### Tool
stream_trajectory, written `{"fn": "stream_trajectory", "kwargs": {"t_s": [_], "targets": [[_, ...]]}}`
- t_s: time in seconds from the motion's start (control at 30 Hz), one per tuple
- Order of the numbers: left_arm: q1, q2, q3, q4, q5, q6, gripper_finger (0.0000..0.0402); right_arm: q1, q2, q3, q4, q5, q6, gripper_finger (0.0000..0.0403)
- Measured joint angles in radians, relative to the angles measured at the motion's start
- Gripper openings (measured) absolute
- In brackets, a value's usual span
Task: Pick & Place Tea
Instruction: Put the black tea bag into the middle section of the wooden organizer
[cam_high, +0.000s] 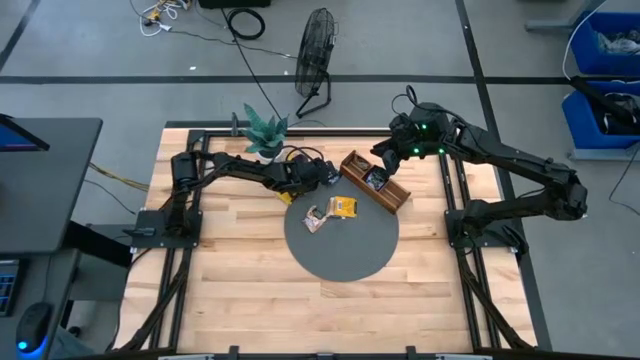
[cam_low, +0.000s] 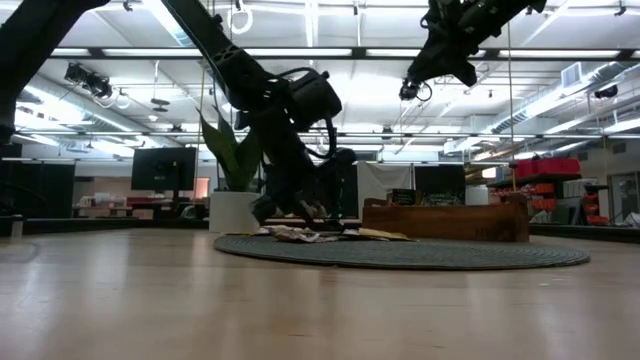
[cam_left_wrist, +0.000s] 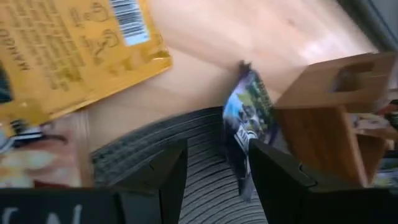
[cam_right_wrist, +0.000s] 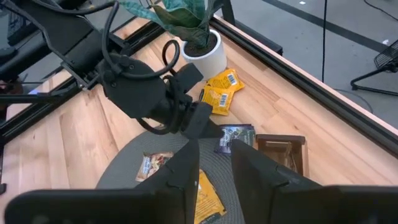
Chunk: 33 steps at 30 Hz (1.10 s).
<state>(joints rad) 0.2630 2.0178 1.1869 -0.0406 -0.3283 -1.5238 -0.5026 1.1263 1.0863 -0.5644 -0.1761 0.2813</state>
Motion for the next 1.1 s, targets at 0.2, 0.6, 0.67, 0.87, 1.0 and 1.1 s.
{"fn": "stream_trajectory", "kwargs": {"t_s": [0.2,0.6,0.67,0.87,1.0,1.1], "targets": [[0.012,0.000,0.001,0.021,-0.016,0.049,0.0175,0.000,0.000,0.000,0.000,0.000,0.018,0.0100],[0.044,0.000,0.001,0.036,-0.016,0.095,0.0174,0.000,0.000,0.000,0.000,0.000,0.024,0.0100],[0.044,0.000,0.001,0.046,-0.010,0.104,0.0174,0.000,0.000,0.000,0.000,0.000,0.024,0.0100],[0.042,0.000,0.001,0.052,0.014,0.130,0.0174,0.000,0.000,0.000,0.002,0.000,0.024,0.0100],[0.043,0.000,0.001,0.053,0.023,0.140,0.0174,0.000,0.000,0.000,0.003,0.000,0.024,0.0100],[0.042,0.000,0.001,0.053,0.042,0.141,0.0174,0.000,0.000,0.000,0.004,0.000,0.024,0.0100]]}}
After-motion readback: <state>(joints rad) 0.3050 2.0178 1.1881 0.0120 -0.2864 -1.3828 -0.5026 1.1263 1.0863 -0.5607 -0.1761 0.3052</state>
